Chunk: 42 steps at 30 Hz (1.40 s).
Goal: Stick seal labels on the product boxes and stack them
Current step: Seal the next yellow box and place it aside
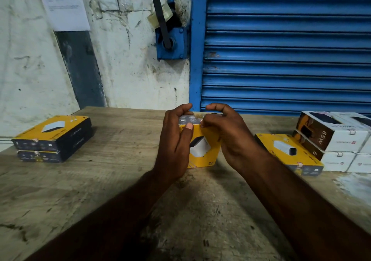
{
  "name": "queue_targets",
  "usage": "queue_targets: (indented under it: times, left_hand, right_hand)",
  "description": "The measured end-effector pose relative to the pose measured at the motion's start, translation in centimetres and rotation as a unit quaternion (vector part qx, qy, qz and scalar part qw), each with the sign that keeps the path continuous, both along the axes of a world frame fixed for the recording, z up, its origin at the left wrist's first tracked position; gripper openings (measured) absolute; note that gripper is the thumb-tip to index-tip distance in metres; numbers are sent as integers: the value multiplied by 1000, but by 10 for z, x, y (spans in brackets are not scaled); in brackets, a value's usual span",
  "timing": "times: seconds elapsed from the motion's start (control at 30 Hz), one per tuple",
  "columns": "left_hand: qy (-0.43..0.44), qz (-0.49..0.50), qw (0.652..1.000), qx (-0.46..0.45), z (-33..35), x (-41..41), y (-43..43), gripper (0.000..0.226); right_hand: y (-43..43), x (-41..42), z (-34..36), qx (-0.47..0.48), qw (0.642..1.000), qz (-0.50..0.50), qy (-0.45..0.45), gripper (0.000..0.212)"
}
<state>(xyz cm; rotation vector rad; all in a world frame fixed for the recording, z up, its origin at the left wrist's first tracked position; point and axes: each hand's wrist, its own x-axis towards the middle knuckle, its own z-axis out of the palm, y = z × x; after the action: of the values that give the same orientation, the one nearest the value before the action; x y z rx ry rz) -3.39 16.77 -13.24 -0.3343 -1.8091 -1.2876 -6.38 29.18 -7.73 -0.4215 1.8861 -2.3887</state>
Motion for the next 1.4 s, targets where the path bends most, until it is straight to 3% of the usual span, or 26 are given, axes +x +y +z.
queue_targets:
  times: [0.1, 0.33, 0.53, 0.67, 0.77, 0.83, 1.2, 1.4]
  left_hand:
    - [2, -8, 1000, -9, 0, 2, 0, 38]
    - [7, -25, 999, -22, 0, 4, 0, 38]
    - [2, -45, 999, -11, -1, 4, -1, 41]
    - [-11, -46, 999, 9, -3, 1, -4, 43]
    - [-14, -40, 999, 13, -4, -1, -7, 45]
    - [-16, -40, 999, 16, -4, 0, -7, 45]
    - [-26, -43, 998, 47, -2, 1, -6, 45]
    - [-34, -53, 996, 66, 0, 0, -9, 43]
  right_hand:
    - [3, -1, 6, -30, 998, 38, -46, 38]
    - [13, -6, 14, 6, 992, 98, -83, 38]
    - [10, -9, 9, 40, 997, 68, -10, 26]
    - [12, -9, 8, -4, 994, 103, -33, 17]
    - [14, -10, 7, 3, 990, 139, -29, 27]
    - [13, -10, 4, 21, 992, 126, -20, 32]
    - [6, -13, -1, 60, 996, 59, 33, 13]
    - [9, -14, -4, 50, 994, 98, 19, 34]
